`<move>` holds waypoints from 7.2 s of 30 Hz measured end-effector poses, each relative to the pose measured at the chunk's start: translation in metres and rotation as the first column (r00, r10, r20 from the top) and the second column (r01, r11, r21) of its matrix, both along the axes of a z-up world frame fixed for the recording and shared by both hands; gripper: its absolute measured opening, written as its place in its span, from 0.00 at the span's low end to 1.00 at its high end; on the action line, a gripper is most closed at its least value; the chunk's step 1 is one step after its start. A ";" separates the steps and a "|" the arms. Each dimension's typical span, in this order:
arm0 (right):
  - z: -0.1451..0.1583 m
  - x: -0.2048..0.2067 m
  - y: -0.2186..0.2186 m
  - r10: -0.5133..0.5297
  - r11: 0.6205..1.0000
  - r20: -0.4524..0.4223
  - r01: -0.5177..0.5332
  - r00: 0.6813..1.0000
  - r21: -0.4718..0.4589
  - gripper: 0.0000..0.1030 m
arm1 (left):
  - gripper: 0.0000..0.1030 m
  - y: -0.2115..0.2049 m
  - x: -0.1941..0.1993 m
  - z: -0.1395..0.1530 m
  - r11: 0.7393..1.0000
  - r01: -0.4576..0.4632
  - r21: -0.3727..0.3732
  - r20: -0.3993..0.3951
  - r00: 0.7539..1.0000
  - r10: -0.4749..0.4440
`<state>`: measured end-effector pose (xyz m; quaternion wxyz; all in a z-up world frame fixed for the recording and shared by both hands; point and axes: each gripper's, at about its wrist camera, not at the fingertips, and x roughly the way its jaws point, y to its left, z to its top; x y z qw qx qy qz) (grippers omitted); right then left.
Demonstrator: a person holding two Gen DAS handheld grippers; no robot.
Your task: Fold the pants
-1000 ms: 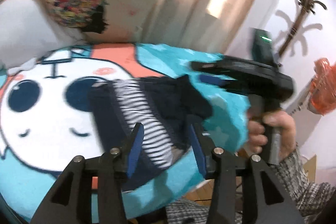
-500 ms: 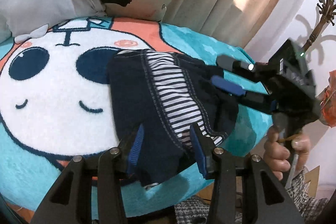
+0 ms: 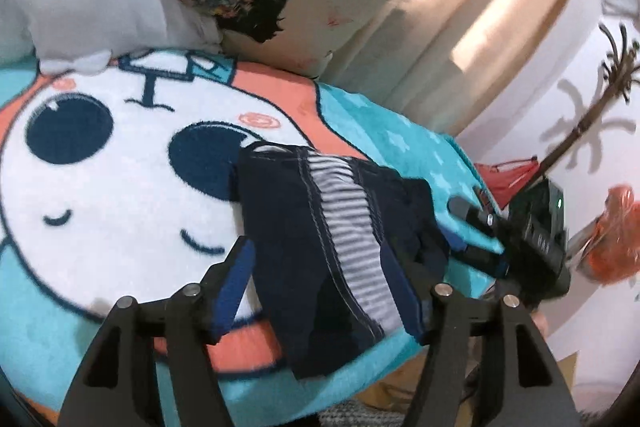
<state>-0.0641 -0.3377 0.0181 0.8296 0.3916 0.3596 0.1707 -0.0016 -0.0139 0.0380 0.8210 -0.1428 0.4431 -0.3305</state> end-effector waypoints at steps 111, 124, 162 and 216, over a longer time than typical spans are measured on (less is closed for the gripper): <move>0.010 0.037 0.121 -0.050 0.917 0.027 0.057 0.998 -0.394 0.70 | 0.55 0.055 0.004 -0.002 0.859 -0.425 0.287 0.161 0.905 0.394; 0.003 0.035 0.120 -0.121 0.874 0.005 0.109 0.993 -0.473 0.71 | 0.55 0.047 0.003 -0.011 0.846 -0.423 0.325 0.150 0.906 0.395; 0.013 0.014 0.133 -0.131 0.764 0.090 0.159 0.987 -0.626 0.75 | 0.61 0.028 -0.017 0.001 0.826 -0.423 0.373 0.268 0.901 0.341; 0.010 0.172 0.115 0.169 0.980 -0.057 -0.174 0.984 -0.101 0.39 | 0.39 0.008 0.155 -0.006 0.986 -0.157 0.048 -0.127 0.979 0.162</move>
